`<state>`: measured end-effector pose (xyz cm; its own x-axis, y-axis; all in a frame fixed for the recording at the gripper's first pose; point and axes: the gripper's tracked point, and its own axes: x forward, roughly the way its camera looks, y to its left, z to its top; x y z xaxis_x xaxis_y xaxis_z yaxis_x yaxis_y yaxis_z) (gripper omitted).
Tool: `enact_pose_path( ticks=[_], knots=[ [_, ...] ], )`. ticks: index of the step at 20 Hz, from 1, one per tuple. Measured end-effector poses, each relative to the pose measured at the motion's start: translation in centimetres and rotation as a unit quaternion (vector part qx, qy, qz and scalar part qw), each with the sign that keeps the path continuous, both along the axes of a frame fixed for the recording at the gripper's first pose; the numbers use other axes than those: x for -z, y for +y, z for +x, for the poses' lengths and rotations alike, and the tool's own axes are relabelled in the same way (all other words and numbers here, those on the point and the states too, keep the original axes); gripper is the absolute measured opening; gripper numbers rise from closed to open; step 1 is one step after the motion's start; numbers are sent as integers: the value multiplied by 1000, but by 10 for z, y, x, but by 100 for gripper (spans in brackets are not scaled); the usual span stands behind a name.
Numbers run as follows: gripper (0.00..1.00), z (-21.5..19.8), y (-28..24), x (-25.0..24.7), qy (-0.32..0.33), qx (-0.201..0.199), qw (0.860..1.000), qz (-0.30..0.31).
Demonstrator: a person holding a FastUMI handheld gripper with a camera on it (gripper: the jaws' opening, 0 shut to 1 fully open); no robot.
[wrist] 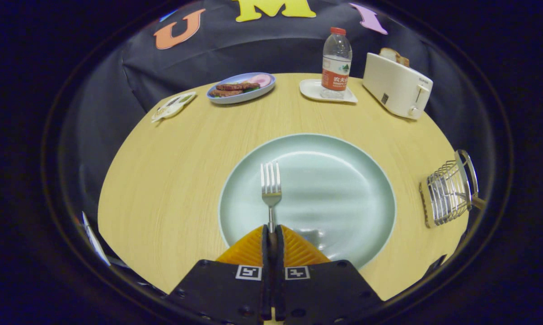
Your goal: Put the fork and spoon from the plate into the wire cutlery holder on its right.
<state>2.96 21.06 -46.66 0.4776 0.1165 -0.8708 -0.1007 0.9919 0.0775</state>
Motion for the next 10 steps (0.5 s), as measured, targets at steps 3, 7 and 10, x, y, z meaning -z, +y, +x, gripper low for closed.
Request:
enact_pose_path(
  ticks=[3, 7, 10],
  knots=[
    [4, -3, -1, -11, 0, -17, 1000, 2],
    [4, -9, -13, -41, -14, -46, 999, 6],
    [4, -7, -36, -69, -24, -56, 998, 3]
  ],
)
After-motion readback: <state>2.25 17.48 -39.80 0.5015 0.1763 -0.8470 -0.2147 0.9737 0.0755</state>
